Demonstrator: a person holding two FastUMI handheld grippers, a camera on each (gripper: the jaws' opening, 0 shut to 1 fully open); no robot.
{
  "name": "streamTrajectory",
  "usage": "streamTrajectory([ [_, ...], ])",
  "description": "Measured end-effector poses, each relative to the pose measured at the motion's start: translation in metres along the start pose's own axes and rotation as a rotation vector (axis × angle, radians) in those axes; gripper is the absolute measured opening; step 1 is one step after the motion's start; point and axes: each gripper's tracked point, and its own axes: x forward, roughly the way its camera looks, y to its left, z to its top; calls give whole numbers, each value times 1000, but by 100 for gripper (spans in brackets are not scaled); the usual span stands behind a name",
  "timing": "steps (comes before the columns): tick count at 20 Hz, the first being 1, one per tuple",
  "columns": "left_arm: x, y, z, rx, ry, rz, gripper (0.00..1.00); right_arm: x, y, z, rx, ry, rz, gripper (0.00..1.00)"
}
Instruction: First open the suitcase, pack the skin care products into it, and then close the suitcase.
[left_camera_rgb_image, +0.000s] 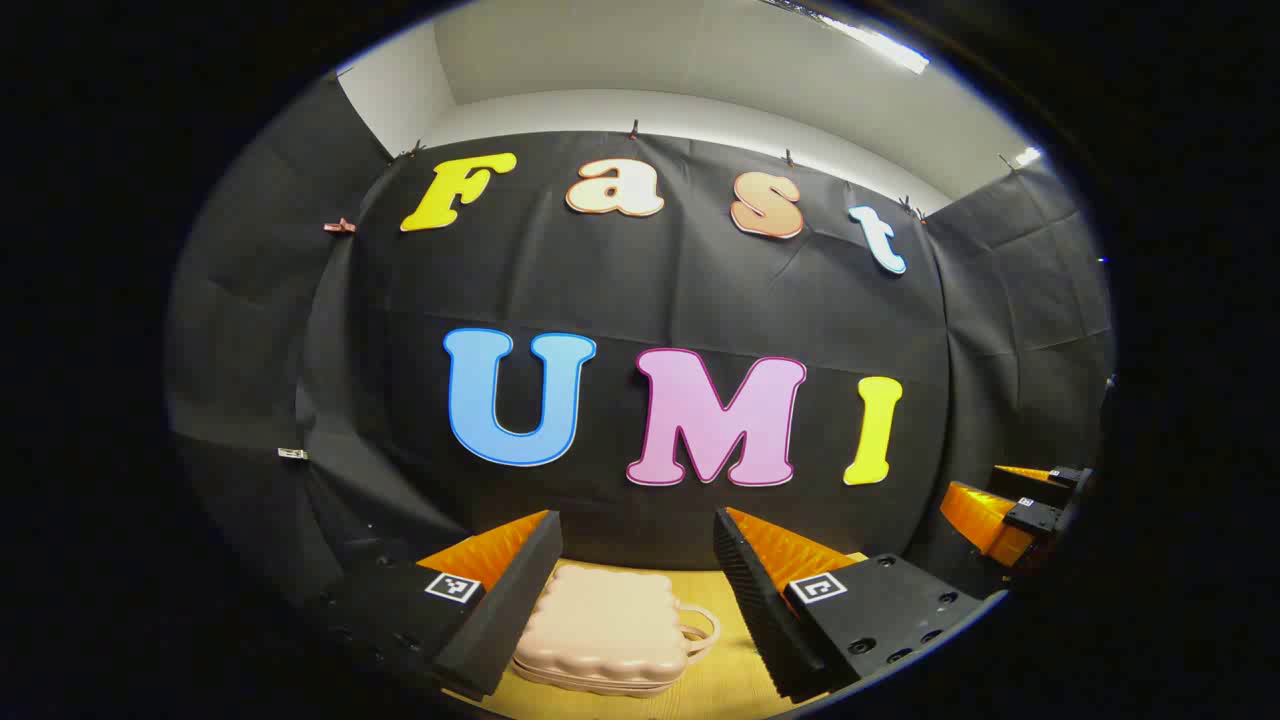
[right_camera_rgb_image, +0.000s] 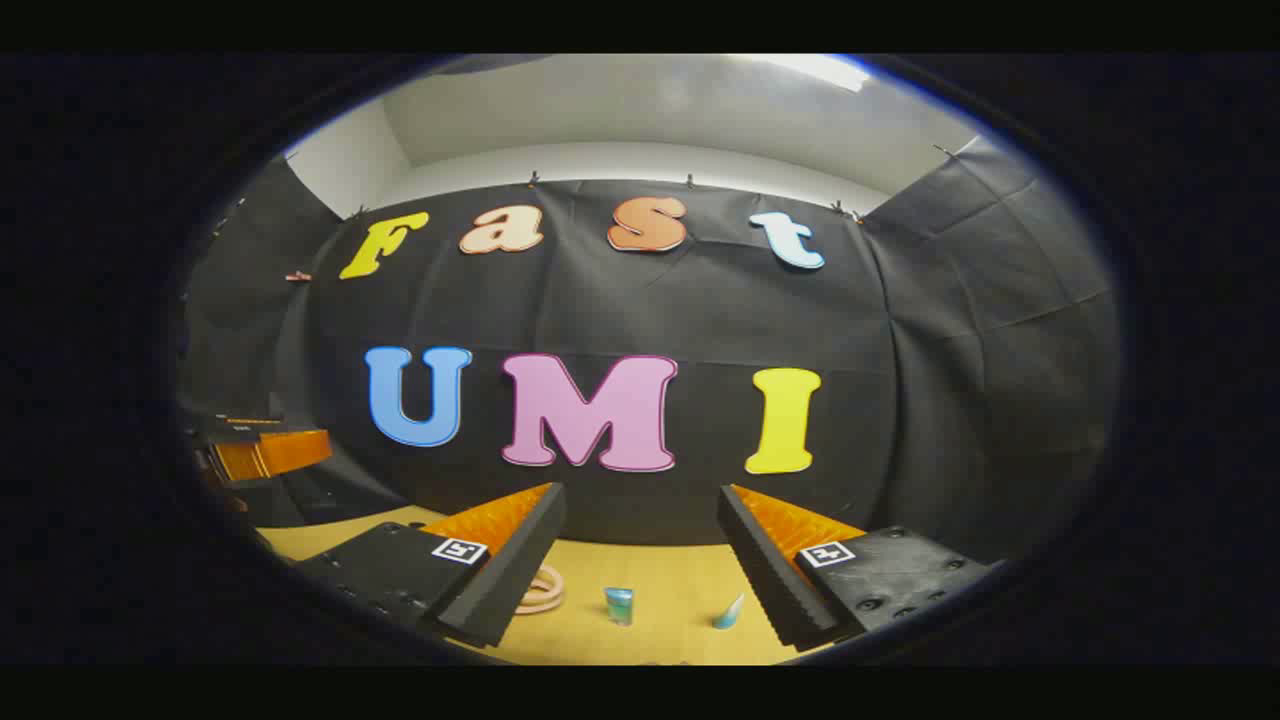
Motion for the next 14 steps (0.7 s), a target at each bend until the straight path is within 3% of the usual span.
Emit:
streamTrajectory([
  [14, 11, -12, -6, 29, 18, -74, 96, -9, -24, -1, 17, 15, -93, 97],
])
